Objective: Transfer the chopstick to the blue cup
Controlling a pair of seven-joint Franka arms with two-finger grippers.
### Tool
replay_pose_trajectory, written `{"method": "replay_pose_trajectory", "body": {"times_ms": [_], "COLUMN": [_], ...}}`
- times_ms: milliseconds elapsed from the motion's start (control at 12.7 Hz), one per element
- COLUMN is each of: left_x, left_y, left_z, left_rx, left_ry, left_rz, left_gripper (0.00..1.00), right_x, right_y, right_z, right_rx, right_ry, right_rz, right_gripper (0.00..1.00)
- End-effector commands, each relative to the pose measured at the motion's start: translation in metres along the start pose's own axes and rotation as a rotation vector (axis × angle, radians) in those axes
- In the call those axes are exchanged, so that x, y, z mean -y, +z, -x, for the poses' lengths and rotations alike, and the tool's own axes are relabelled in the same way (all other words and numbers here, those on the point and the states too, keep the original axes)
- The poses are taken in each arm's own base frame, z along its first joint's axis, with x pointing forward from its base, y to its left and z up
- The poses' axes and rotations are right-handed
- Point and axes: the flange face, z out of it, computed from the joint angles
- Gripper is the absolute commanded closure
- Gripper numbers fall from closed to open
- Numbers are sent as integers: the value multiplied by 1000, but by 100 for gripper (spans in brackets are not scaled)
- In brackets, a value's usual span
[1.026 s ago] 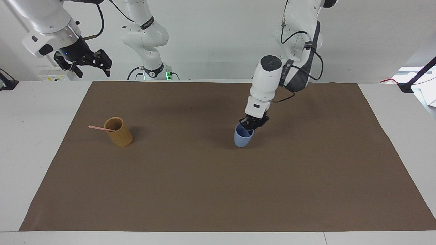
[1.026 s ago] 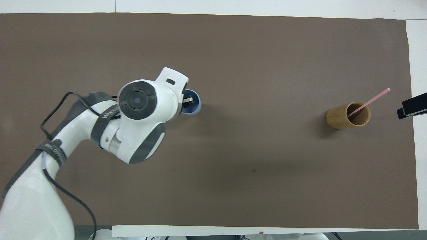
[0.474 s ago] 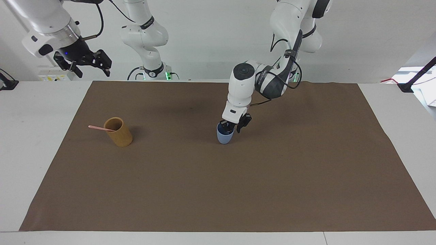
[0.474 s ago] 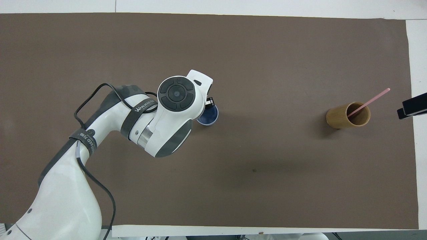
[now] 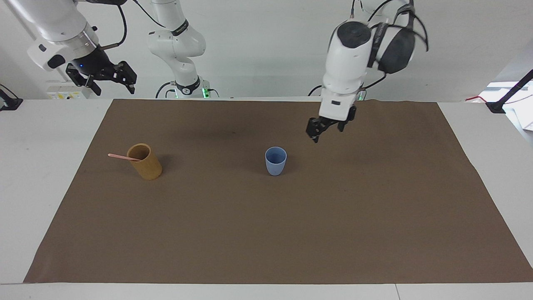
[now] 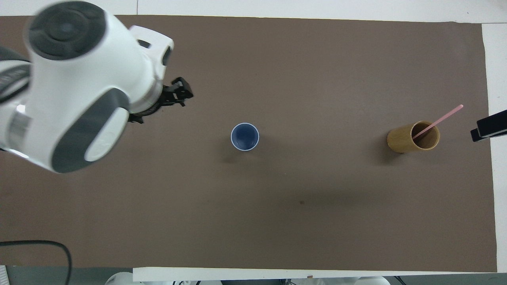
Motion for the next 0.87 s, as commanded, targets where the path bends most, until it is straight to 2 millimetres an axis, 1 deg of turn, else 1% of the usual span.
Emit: {"method": "replay_pose_trajectory", "body": {"times_ms": [0,79,158,237,316,395,474,632,711,789], "left_x": [107,141,169,191,205,209,210,207,205,201], "left_y": [-31,-30,-28,-28,-29,-19,-19,-22,-22,-22], "left_z": [-44,-60,-74,-84,-85,-85,-84,-79,-74,-72], "left_rx": [22,44,52,40,7,-15,-15,14,36,43], "left_ry": [70,129,183,210,223,220,219,232,243,251], "left_rz": [9,2,5,12,39,53,53,45,38,36], "left_gripper": [0,0,0,0,0,0,0,0,0,0], "right_x": [-6,-5,-6,-9,-15,-18,-20,-33,-36,-45], "right_y": [41,69,91,104,114,124,139,168,173,178], "right_z": [11,17,16,11,0,-14,-27,-40,-49,-52], "right_rx": [-85,-145,-192,-224,-251,-273,-269,-228,-266,-288], "right_ry": [-52,-115,-125,-126,-116,-113,-119,-82,-71,-54], "right_rz": [4,15,23,29,36,42,44,36,44,49], "right_gripper": [0,1,1,2,3,4,2,1,1,1]}}
